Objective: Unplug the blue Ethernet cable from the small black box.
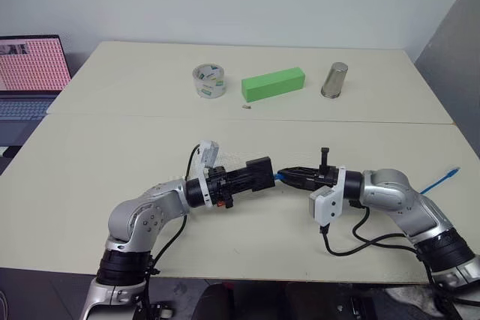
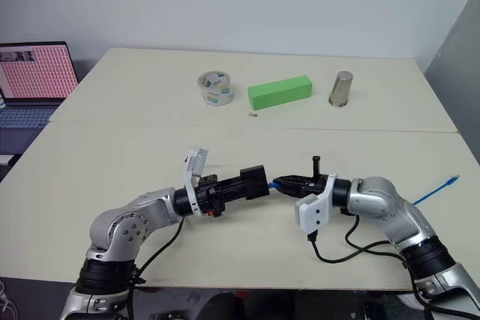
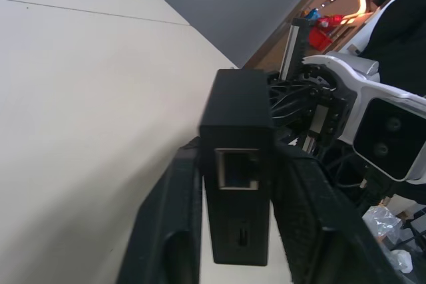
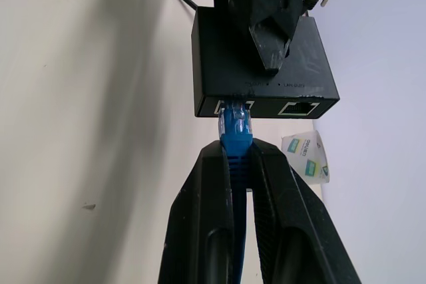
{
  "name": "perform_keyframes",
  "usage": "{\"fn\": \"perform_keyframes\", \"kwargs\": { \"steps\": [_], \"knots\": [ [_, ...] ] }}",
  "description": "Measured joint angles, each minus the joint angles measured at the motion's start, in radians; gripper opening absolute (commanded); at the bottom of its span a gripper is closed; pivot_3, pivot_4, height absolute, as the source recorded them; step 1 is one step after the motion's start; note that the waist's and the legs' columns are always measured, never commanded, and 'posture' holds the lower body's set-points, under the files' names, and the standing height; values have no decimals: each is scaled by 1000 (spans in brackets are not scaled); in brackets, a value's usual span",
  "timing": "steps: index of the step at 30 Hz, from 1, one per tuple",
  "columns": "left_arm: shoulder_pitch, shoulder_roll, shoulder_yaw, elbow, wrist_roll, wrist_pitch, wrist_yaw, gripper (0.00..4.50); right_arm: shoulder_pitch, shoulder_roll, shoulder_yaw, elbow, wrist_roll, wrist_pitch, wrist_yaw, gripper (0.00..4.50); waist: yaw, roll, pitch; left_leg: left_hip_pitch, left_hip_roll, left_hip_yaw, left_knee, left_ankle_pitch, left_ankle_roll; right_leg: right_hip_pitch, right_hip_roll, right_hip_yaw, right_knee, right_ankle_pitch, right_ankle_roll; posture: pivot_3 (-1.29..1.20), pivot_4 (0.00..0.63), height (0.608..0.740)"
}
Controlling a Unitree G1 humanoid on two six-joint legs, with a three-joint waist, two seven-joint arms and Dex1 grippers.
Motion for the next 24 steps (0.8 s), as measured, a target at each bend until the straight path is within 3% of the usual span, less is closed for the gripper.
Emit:
{"fn": "perform_keyframes", "kwargs": {
  "steps": [3, 5, 10, 14, 19, 24],
  "knots": [
    [0, 8, 0, 0, -6, 9, -5, 779, -10, -3, 5, 12, -5, -24, 3, 114, -1, 0, 0, 0, 0, 0, 0, 0, 0, 0, 0, 0, 0, 0, 0, 0, 150, 740],
    [0, 21, -10, 0, -6, 11, -17, 779, -11, -9, 11, 12, 8, -27, 22, 814, 0, 0, 0, 0, 0, 0, 0, 0, 0, 0, 0, 0, 0, 0, 0, 0, 150, 740],
    [-3, 71, -34, 1, 21, -9, -70, 779, 7, -93, 21, -72, 183, 143, 186, 1860, 1, 0, 0, 0, 0, 0, 0, 0, 0, 0, 0, 0, 0, 0, 0, 0, 150, 740],
    [-13, 117, -81, 1, 60, -53, -149, 779, 65, -148, -4, -267, 437, 492, 293, 1946, 1, 0, 0, -1, 0, -1, 0, 0, 0, 0, 0, -1, -1, 0, 0, 0, 150, 740],
    [-33, 164, -124, -5, 96, -116, -259, 779, 73, -163, -83, -444, 803, 1019, 285, 1946, 1, 0, 0, -1, 0, -2, 0, 0, 0, 1, 0, -1, -1, 0, 0, 0, 150, 740],
    [-56, 172, -131, -18, 99, -146, -302, 779, 68, -127, -93, -466, 982, 1296, 245, 1946, 1, 0, 0, -1, 0, -1, 0, 0, 1, 1, 0, -1, -1, 0, 0, 0, 150, 740]
  ]
}}
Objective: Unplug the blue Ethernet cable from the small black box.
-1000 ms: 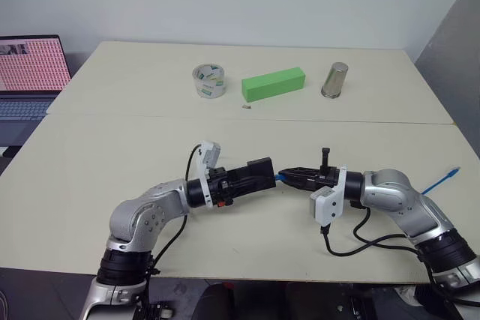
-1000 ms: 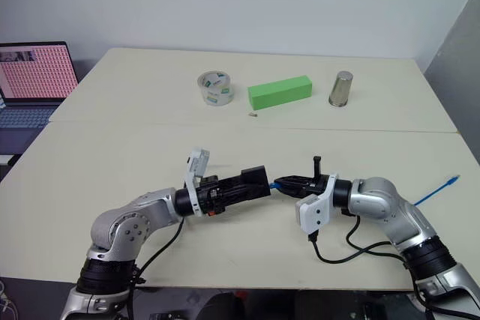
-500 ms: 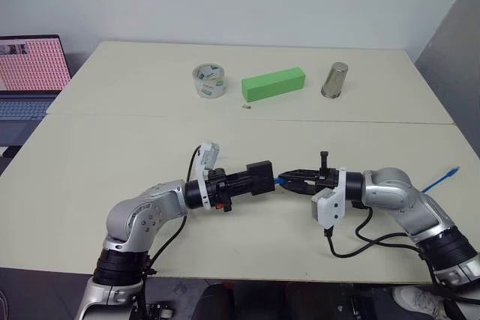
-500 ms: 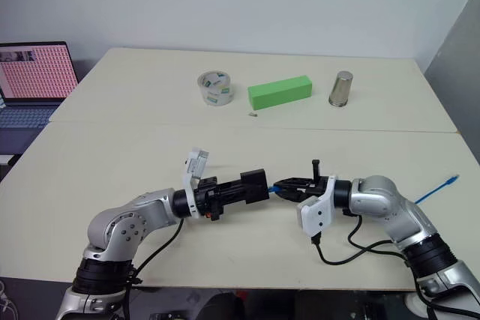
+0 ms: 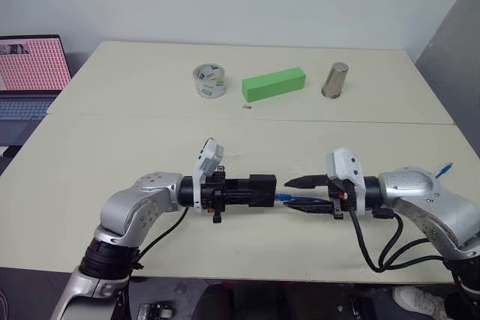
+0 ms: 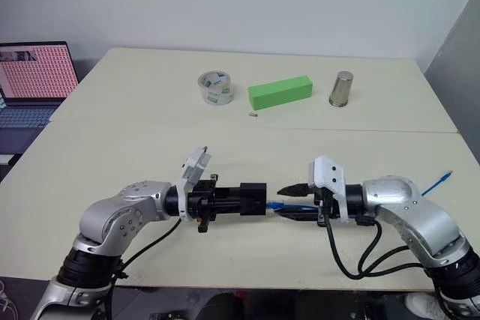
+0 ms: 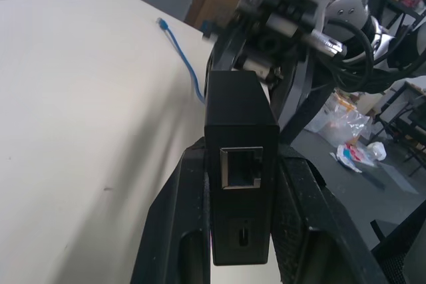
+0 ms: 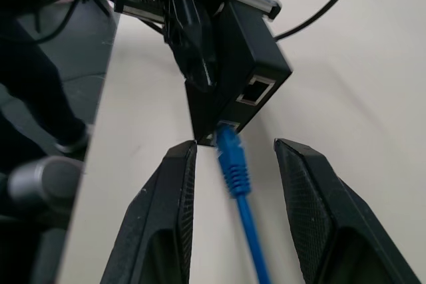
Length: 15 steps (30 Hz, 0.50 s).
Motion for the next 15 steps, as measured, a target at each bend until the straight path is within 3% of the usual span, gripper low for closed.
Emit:
{"fn": "perform_keyframes", "kwargs": {
  "steps": [12, 15],
  "knots": [
    [-3, 2, -9, -24, 22, -23, -20, 779, -73, 63, -7, 15, 84, 195, -9, 1946, 0, 0, 0, 0, 0, 0, 0, 0, 0, -1, 0, 0, 0, 0, 0, 0, 150, 740],
    [-3, 2, -9, -25, 31, -33, -21, 779, -77, 74, -7, 26, 82, 195, -5, 1467, 0, 0, 0, -1, 0, 0, 0, 0, 0, -1, 0, 0, 0, 0, 0, 0, 150, 740]
  ]
}}
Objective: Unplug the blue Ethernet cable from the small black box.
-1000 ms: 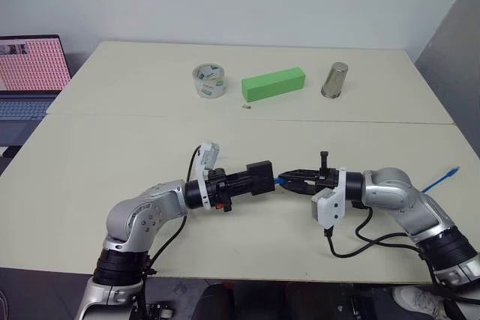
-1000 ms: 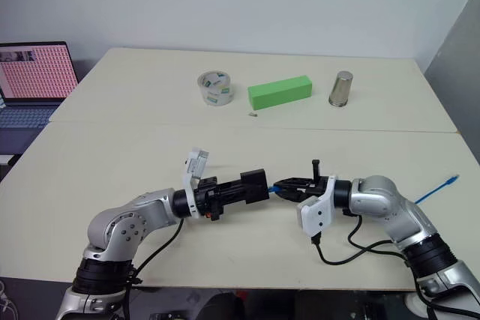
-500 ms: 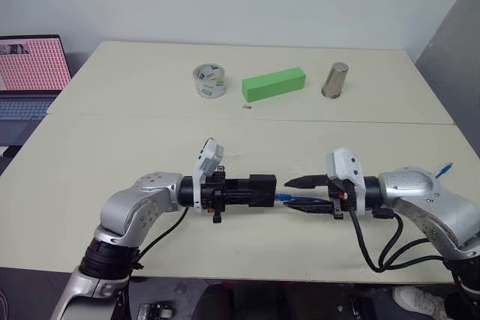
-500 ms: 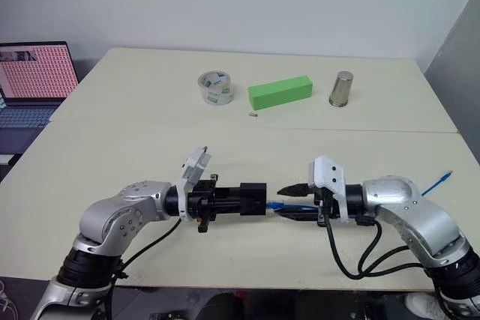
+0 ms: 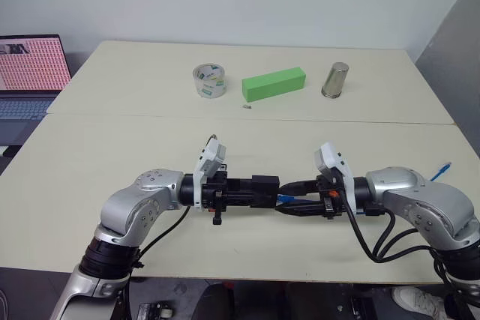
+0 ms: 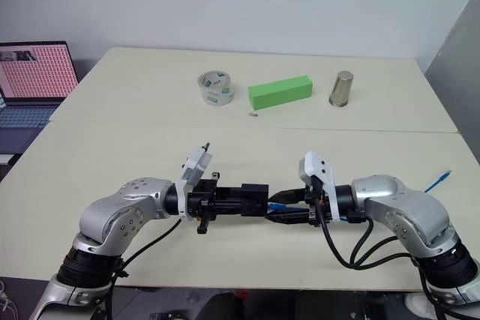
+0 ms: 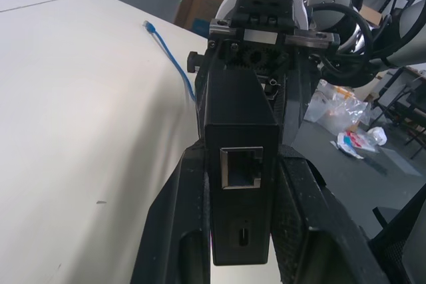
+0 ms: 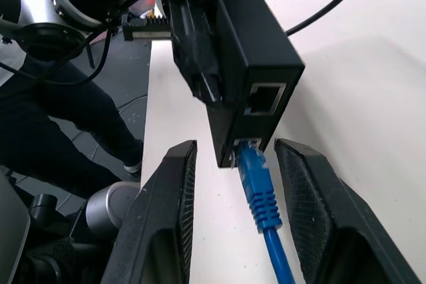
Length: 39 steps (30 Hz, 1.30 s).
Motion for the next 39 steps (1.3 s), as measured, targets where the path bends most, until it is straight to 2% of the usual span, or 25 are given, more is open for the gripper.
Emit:
{"fn": "perform_keyframes", "kwargs": {
  "steps": [7, 23, 28, 32, 35, 36, 38, 39],
  "knots": [
    [8, 3, -2, -5, 13, -8, -4, 779, -3, -4, 2, 19, -41, -6, 36, 50, 0, 0, 0, 0, 0, 0, 0, 0, 0, 0, 0, 0, 0, 0, 0, 0, 150, 740],
    [12, 20, -24, -13, 49, -60, -44, 779, -39, -9, 36, 41, -122, -37, 137, 36, 0, 0, 0, 0, 0, 0, 0, 0, 0, 0, 0, 0, 0, 0, 0, 0, 150, 740],
    [20, 80, -26, 13, 120, -121, -45, 779, -34, -86, 32, 104, -202, -78, 156, 7, 0, 0, 0, 0, 0, 0, 0, -2, 3, 0, 0, 0, 0, 0, 0, 0, 150, 740],
    [23, 82, -22, 44, 147, -160, -44, 779, -28, -86, 29, 149, -245, -118, 154, 7, 0, 0, 0, 0, 0, 0, 0, -2, 3, -1, 0, 0, 0, 0, 0, 0, 150, 740],
    [30, 81, -19, 52, 162, -183, -36, 779, -34, -23, 24, 218, -319, -191, 89, 7, -1, 0, 0, 0, 0, 0, 0, -2, 3, 0, 0, 0, 0, 0, 0, 0, 150, 740],
    [33, 71, -14, 68, 177, -203, -16, 779, -61, 36, 26, 307, -403, -263, 3, 7, -2, 0, 0, 0, 0, 1, 0, -1, 2, -1, 0, 1, 1, 0, 0, 0, 150, 740],
    [34, 61, -12, 76, 184, -211, 1, 779, -82, 60, 27, 371, -461, -303, -60, 7, -2, 1, 1, 0, 0, 1, 0, 0, 0, -2, 0, 1, 1, 0, 0, 0, 150, 740],
    [43, 52, -1, 94, 205, -237, 25, 779, -135, 121, 29, 490, -555, -379, -184, 7, -4, 0, 0, 1, 1, 2, 0, 0, 0, -1, 0, 1, 1, 0, 0, 0, 150, 740]
  ]
}}
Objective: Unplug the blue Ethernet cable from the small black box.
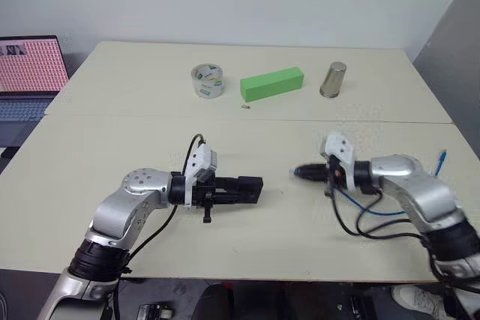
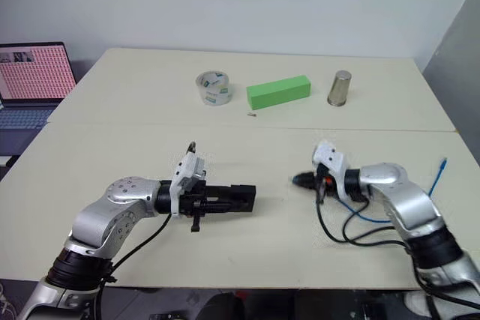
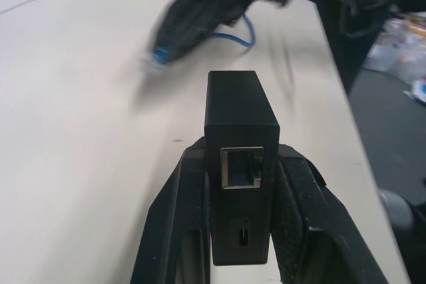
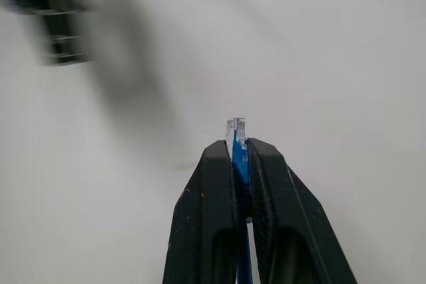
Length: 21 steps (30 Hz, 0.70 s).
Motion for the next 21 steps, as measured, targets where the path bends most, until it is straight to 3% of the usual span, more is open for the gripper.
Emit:
{"fn": "perform_keyframes", "kwargs": {
  "steps": [2, 4, 8, 14, 18, 21],
  "knots": [
    [0, -24, 1, 20, 20, -24, 28, 779, -48, 42, -6, 117, -80, -63, -114, 7, 1, 1, 1, -1, 0, 1, 0, 0, 0, -2, 0, 1, 0, 0, 0, 0, 150, 740],
    [1, -38, 3, 35, 40, -47, 56, 779, -78, 72, -18, 204, -121, -112, -181, 706, 2, 1, 1, -2, 0, 1, -1, 0, 0, -2, 0, 0, 0, 0, 0, 0, 150, 740],
    [-6, -96, 12, 86, 92, -119, 142, 779, -85, 109, -55, 291, -138, -161, -211, 1432, 1, 1, 1, -2, 0, 2, -1, 0, 0, -3, -1, 1, -1, 0, 0, 0, 150, 740],
    [-61, -183, 71, 221, 207, -278, 350, 779, -17, 47, -117, 53, -18, -72, -50, 2799, 3, 1, 1, -2, 0, 2, -1, 0, 0, -2, 0, 0, 0, 0, 0, 0, 150, 740],
    [-107, -234, 116, 373, 289, -421, 506, 779, 51, 12, -160, -226, 215, 108, 97, 2799, 3, 1, 1, -2, 0, 1, -1, 0, 0, -2, 0, -1, 0, 0, 0, 0, 150, 740],
    [-150, -260, 138, 486, 332, -512, 603, 779, 49, 45, -175, -348, 323, 205, 100, 2799, 2, 0, 0, -2, 0, 0, -1, 0, 0, -2, 0, -1, 1, 0, 0, 0, 150, 740]
  ]
}}
